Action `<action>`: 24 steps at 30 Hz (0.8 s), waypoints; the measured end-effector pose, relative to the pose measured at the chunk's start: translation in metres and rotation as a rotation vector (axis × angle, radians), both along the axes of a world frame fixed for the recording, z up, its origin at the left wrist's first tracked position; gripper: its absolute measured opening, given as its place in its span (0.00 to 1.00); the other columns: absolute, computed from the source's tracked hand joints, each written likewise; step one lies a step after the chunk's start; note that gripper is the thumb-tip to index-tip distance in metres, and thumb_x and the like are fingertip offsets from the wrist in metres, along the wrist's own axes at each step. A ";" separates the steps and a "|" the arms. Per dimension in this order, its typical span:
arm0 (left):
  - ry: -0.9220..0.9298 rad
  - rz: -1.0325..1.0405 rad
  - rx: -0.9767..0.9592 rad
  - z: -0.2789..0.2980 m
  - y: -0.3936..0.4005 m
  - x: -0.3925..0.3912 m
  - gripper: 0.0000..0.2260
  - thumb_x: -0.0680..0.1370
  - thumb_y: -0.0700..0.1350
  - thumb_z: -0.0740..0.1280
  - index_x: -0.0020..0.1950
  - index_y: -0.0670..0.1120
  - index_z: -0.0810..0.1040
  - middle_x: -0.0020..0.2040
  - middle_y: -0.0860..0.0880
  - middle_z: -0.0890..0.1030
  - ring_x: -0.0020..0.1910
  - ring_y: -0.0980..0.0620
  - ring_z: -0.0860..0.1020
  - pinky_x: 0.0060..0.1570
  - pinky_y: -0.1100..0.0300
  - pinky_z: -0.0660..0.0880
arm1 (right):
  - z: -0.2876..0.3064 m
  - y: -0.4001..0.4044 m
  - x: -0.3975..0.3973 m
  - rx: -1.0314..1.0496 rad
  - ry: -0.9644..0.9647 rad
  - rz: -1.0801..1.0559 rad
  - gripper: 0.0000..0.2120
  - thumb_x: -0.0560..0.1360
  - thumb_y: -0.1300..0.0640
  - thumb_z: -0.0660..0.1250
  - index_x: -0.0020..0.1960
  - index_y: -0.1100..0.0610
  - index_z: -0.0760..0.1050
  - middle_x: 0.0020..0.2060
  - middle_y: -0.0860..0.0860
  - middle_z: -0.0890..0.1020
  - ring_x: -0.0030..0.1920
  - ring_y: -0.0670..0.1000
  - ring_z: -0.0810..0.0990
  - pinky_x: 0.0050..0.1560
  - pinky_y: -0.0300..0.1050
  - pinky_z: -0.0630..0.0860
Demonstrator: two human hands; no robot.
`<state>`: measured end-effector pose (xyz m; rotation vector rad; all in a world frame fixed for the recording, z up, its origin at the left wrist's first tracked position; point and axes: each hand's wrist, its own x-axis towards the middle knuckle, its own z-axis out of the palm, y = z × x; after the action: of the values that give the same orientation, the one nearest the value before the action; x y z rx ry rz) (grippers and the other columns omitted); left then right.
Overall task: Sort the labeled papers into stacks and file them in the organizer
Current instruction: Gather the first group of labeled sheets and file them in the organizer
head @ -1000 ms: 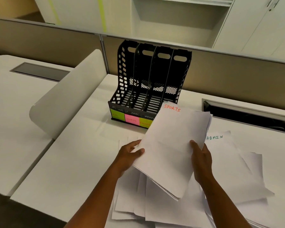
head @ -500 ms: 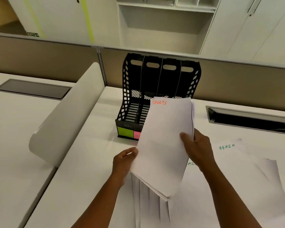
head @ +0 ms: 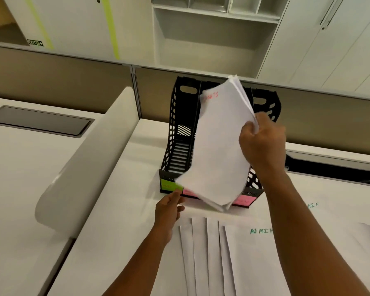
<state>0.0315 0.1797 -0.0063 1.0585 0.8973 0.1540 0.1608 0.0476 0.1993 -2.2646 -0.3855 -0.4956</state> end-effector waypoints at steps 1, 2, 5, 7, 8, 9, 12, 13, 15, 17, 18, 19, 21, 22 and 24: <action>-0.004 -0.010 0.004 0.001 0.001 0.002 0.09 0.79 0.52 0.66 0.55 0.50 0.80 0.48 0.50 0.84 0.43 0.53 0.78 0.39 0.62 0.71 | 0.006 0.002 0.004 -0.007 -0.057 -0.023 0.07 0.77 0.61 0.59 0.47 0.64 0.73 0.35 0.53 0.75 0.30 0.47 0.66 0.28 0.39 0.57; -0.004 -0.019 0.009 0.000 0.002 0.004 0.08 0.79 0.52 0.65 0.53 0.50 0.80 0.48 0.50 0.84 0.43 0.53 0.78 0.39 0.62 0.71 | 0.010 0.005 0.010 -0.009 -0.125 -0.050 0.07 0.77 0.61 0.59 0.47 0.64 0.74 0.36 0.56 0.77 0.30 0.49 0.65 0.27 0.37 0.56; 0.020 -0.025 0.025 -0.004 0.000 0.008 0.05 0.80 0.49 0.65 0.51 0.51 0.79 0.49 0.50 0.83 0.44 0.53 0.79 0.42 0.61 0.73 | 0.007 0.023 0.025 0.023 -0.292 -0.131 0.07 0.77 0.61 0.59 0.46 0.64 0.74 0.38 0.58 0.79 0.34 0.51 0.66 0.28 0.39 0.55; 0.038 -0.038 0.035 -0.009 -0.004 0.009 0.06 0.80 0.49 0.64 0.53 0.50 0.79 0.50 0.50 0.83 0.45 0.53 0.79 0.42 0.61 0.73 | -0.006 0.040 0.032 0.046 -0.303 -0.178 0.08 0.78 0.60 0.58 0.49 0.64 0.73 0.41 0.58 0.78 0.36 0.49 0.69 0.28 0.35 0.51; 0.048 -0.046 0.035 -0.011 -0.006 0.008 0.06 0.81 0.48 0.64 0.53 0.49 0.79 0.50 0.50 0.83 0.45 0.52 0.79 0.42 0.61 0.73 | -0.015 0.048 0.033 0.057 -0.278 -0.184 0.08 0.78 0.59 0.58 0.50 0.63 0.71 0.43 0.58 0.77 0.37 0.49 0.71 0.28 0.31 0.52; 0.056 -0.053 0.033 -0.013 -0.008 0.007 0.06 0.81 0.47 0.64 0.54 0.49 0.79 0.50 0.49 0.83 0.45 0.52 0.79 0.42 0.61 0.73 | -0.027 0.056 0.034 0.068 -0.240 -0.168 0.08 0.78 0.58 0.58 0.51 0.63 0.70 0.44 0.58 0.76 0.38 0.50 0.74 0.28 0.29 0.53; 0.083 -0.070 0.030 -0.019 -0.013 0.004 0.07 0.81 0.46 0.63 0.55 0.48 0.79 0.49 0.49 0.83 0.44 0.52 0.79 0.40 0.62 0.74 | -0.071 0.073 0.029 0.048 -0.055 -0.088 0.08 0.77 0.58 0.59 0.52 0.62 0.66 0.45 0.57 0.75 0.39 0.54 0.77 0.26 0.33 0.58; 0.092 -0.076 0.034 -0.021 -0.015 0.003 0.07 0.81 0.46 0.63 0.56 0.49 0.79 0.49 0.50 0.83 0.44 0.52 0.79 0.40 0.62 0.74 | -0.085 0.076 0.026 0.015 0.027 -0.082 0.08 0.77 0.57 0.60 0.52 0.61 0.65 0.45 0.57 0.75 0.40 0.55 0.78 0.27 0.36 0.61; 0.113 -0.088 0.053 -0.024 -0.015 0.001 0.07 0.81 0.47 0.64 0.56 0.50 0.79 0.50 0.50 0.83 0.46 0.52 0.80 0.41 0.62 0.74 | -0.109 0.080 0.020 -0.080 0.169 -0.073 0.11 0.77 0.54 0.61 0.53 0.61 0.66 0.48 0.57 0.75 0.44 0.58 0.78 0.33 0.43 0.66; 0.131 -0.095 0.078 -0.027 -0.013 -0.001 0.07 0.81 0.49 0.64 0.56 0.52 0.79 0.50 0.51 0.83 0.48 0.51 0.80 0.44 0.60 0.75 | -0.124 0.080 0.016 -0.148 0.268 -0.055 0.11 0.77 0.54 0.61 0.54 0.61 0.69 0.50 0.56 0.75 0.45 0.58 0.78 0.37 0.45 0.66; 0.137 -0.095 0.085 -0.028 -0.012 -0.002 0.07 0.81 0.49 0.64 0.56 0.52 0.79 0.50 0.51 0.83 0.48 0.51 0.80 0.44 0.60 0.75 | -0.129 0.078 0.015 -0.159 0.299 -0.044 0.11 0.78 0.55 0.61 0.55 0.61 0.69 0.50 0.56 0.75 0.46 0.58 0.78 0.37 0.45 0.66; 0.142 -0.093 0.089 -0.029 -0.010 -0.003 0.07 0.81 0.50 0.64 0.56 0.52 0.79 0.50 0.51 0.83 0.48 0.51 0.80 0.44 0.60 0.75 | -0.133 0.077 0.014 -0.160 0.316 -0.031 0.10 0.78 0.55 0.61 0.55 0.61 0.70 0.49 0.56 0.76 0.45 0.57 0.78 0.37 0.45 0.66; 0.152 -0.087 0.091 -0.031 -0.009 -0.003 0.07 0.81 0.50 0.64 0.56 0.51 0.79 0.49 0.52 0.83 0.48 0.52 0.80 0.43 0.61 0.75 | -0.139 0.075 0.015 -0.146 0.339 -0.002 0.09 0.77 0.56 0.62 0.54 0.61 0.70 0.48 0.57 0.76 0.45 0.57 0.78 0.36 0.45 0.69; 0.157 -0.086 0.094 -0.032 -0.009 -0.003 0.07 0.81 0.49 0.63 0.56 0.51 0.78 0.49 0.52 0.82 0.47 0.52 0.80 0.42 0.62 0.75 | -0.141 0.074 0.016 -0.136 0.354 0.010 0.09 0.77 0.57 0.63 0.53 0.61 0.70 0.48 0.57 0.76 0.45 0.57 0.79 0.36 0.47 0.71; 0.164 -0.090 0.100 -0.033 -0.011 -0.003 0.07 0.81 0.49 0.63 0.56 0.51 0.78 0.49 0.52 0.82 0.47 0.53 0.79 0.41 0.63 0.74 | -0.145 0.072 0.018 -0.113 0.393 0.021 0.08 0.76 0.57 0.63 0.52 0.61 0.70 0.47 0.56 0.76 0.44 0.57 0.79 0.38 0.48 0.75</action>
<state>0.0287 0.1687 -0.0389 1.2154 0.9948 0.0372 0.1791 0.1191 0.0546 -2.3943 -0.2401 -0.0113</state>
